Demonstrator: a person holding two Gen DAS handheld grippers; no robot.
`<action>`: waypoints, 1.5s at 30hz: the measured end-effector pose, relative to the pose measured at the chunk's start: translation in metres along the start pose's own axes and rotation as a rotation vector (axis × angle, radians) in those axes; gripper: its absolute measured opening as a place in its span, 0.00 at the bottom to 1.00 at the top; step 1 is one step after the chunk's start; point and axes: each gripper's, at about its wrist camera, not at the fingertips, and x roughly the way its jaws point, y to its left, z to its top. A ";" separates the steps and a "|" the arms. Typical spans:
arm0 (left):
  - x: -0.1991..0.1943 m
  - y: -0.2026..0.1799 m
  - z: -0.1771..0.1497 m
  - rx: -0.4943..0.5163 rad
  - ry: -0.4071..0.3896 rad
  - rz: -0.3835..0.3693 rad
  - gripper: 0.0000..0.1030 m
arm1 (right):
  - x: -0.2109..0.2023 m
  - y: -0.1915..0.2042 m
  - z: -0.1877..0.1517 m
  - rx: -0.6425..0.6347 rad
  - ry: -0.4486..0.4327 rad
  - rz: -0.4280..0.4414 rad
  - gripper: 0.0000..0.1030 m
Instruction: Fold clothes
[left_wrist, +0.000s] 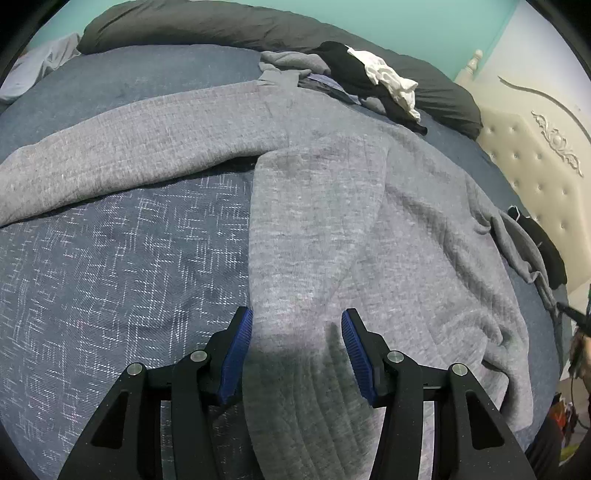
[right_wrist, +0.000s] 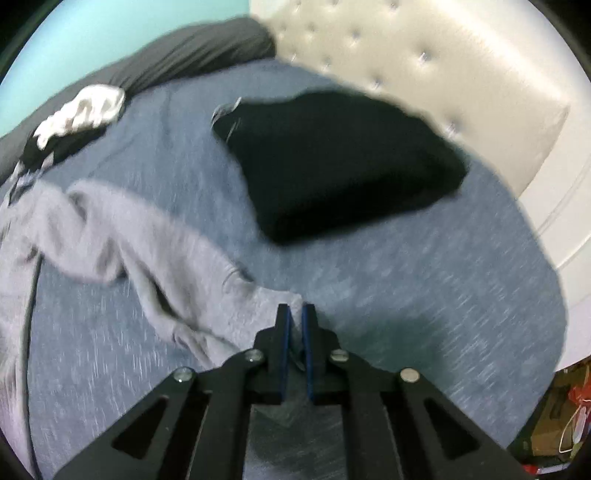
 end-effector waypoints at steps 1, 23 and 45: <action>-0.001 0.001 0.000 -0.001 -0.002 0.000 0.52 | -0.006 -0.005 0.007 0.012 -0.030 -0.021 0.06; -0.008 0.004 0.026 -0.007 -0.038 0.009 0.52 | -0.032 0.058 0.114 0.027 -0.206 0.074 0.42; 0.027 0.009 0.048 0.061 -0.028 0.049 0.52 | 0.089 0.351 0.145 -0.260 0.055 0.433 0.42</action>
